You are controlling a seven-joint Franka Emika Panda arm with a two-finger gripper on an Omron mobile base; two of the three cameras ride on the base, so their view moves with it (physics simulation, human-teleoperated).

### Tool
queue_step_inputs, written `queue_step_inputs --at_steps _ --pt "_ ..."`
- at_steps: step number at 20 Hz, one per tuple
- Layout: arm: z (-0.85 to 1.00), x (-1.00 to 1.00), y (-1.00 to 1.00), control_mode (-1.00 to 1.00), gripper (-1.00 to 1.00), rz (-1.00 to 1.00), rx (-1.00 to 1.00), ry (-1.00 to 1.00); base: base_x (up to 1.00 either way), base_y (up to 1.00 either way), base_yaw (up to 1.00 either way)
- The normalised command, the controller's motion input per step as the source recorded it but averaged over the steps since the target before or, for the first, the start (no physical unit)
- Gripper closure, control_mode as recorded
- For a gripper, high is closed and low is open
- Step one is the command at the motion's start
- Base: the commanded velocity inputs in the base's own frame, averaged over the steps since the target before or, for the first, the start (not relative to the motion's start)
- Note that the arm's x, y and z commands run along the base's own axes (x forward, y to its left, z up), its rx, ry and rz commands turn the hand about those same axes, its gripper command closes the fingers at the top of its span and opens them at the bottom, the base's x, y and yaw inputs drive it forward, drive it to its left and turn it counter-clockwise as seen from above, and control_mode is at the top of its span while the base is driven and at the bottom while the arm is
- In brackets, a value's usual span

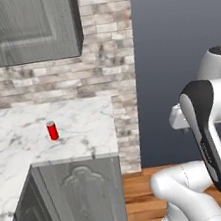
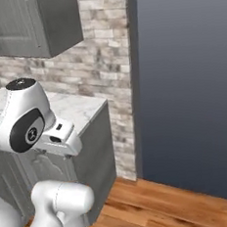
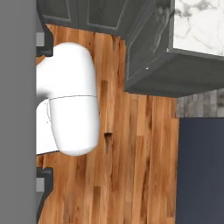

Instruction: Four empty soda cans are scattered around the kitchen. Gather all the cans and cluster them next to the stove for recycling.

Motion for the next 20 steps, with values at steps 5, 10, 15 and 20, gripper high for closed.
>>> queue_step_inputs --at_steps 5,10,15,20 --pt "0.0 0.0 0.0 1.0 -1.0 0.0 0.0 0.0 0.06 0.42 0.37" --pt "0.0 0.0 0.0 1.0 -1.0 0.0 0.0 0.0 0.15 0.56 0.35" --pt "0.0 0.0 0.0 1.0 -1.0 0.0 0.0 0.0 0.33 0.27 0.36" --pt "0.0 0.0 0.0 1.0 -1.0 0.0 0.0 0.0 0.62 0.02 0.27"
